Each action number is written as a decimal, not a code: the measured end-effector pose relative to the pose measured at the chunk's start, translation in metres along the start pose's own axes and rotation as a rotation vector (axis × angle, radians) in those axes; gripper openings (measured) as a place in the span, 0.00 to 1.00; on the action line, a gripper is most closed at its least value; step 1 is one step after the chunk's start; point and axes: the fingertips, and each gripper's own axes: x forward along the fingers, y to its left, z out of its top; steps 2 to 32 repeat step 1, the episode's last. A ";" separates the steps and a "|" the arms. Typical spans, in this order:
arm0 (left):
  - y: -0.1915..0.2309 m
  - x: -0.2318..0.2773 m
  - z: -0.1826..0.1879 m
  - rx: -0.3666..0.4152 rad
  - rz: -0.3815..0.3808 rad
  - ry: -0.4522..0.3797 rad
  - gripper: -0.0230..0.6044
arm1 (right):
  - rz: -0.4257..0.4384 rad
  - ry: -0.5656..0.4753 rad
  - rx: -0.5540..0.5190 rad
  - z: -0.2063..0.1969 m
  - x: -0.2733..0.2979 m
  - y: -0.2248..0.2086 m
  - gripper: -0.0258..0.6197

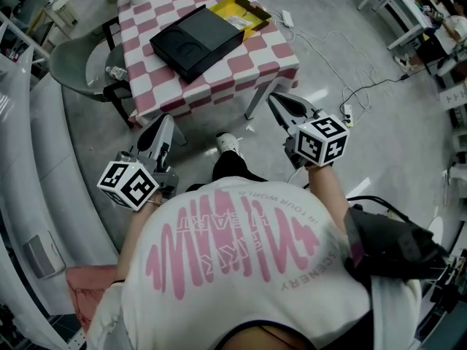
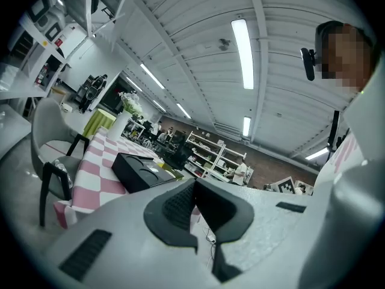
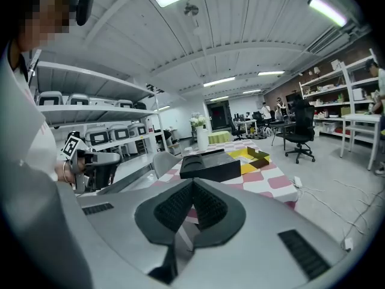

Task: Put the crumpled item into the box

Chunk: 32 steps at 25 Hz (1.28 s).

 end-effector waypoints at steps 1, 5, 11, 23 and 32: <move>-0.001 0.001 0.000 0.002 -0.004 0.000 0.05 | -0.003 -0.002 0.000 0.000 -0.001 -0.001 0.05; -0.001 0.001 0.000 0.002 -0.004 0.000 0.05 | -0.003 -0.002 0.000 0.000 -0.001 -0.001 0.05; -0.001 0.001 0.000 0.002 -0.004 0.000 0.05 | -0.003 -0.002 0.000 0.000 -0.001 -0.001 0.05; -0.001 0.001 0.000 0.002 -0.004 0.000 0.05 | -0.003 -0.002 0.000 0.000 -0.001 -0.001 0.05; -0.001 0.001 0.000 0.002 -0.004 0.000 0.05 | -0.003 -0.002 0.000 0.000 -0.001 -0.001 0.05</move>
